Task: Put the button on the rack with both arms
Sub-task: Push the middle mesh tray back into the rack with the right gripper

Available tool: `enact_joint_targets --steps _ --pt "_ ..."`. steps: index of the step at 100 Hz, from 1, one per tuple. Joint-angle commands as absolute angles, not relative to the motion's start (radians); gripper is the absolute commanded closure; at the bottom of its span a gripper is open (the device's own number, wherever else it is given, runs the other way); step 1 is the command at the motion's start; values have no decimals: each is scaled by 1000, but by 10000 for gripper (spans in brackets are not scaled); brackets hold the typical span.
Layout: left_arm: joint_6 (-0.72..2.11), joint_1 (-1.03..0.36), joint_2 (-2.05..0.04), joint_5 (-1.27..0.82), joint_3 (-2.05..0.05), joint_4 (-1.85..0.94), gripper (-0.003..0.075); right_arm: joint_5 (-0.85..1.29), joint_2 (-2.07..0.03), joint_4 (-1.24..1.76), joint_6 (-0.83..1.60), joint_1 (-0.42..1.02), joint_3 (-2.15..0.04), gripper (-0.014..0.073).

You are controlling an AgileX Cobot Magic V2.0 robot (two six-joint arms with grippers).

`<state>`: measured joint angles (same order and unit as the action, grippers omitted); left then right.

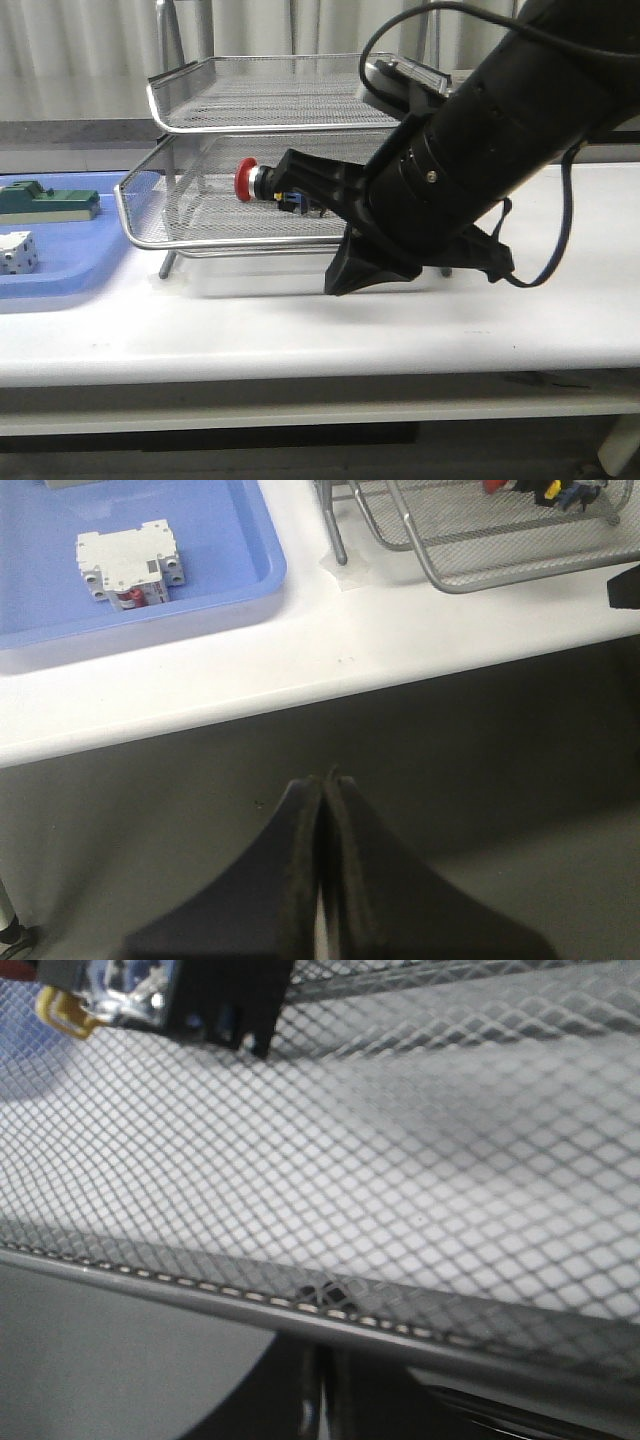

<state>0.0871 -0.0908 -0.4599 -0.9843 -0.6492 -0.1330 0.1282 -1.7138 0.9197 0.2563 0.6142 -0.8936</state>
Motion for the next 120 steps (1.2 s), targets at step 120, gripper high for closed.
enact_joint_targets --steps 120 --pt "75 -89 -464 -922 -673 -152 741 -157 -1738 914 352 565 -1028 653"
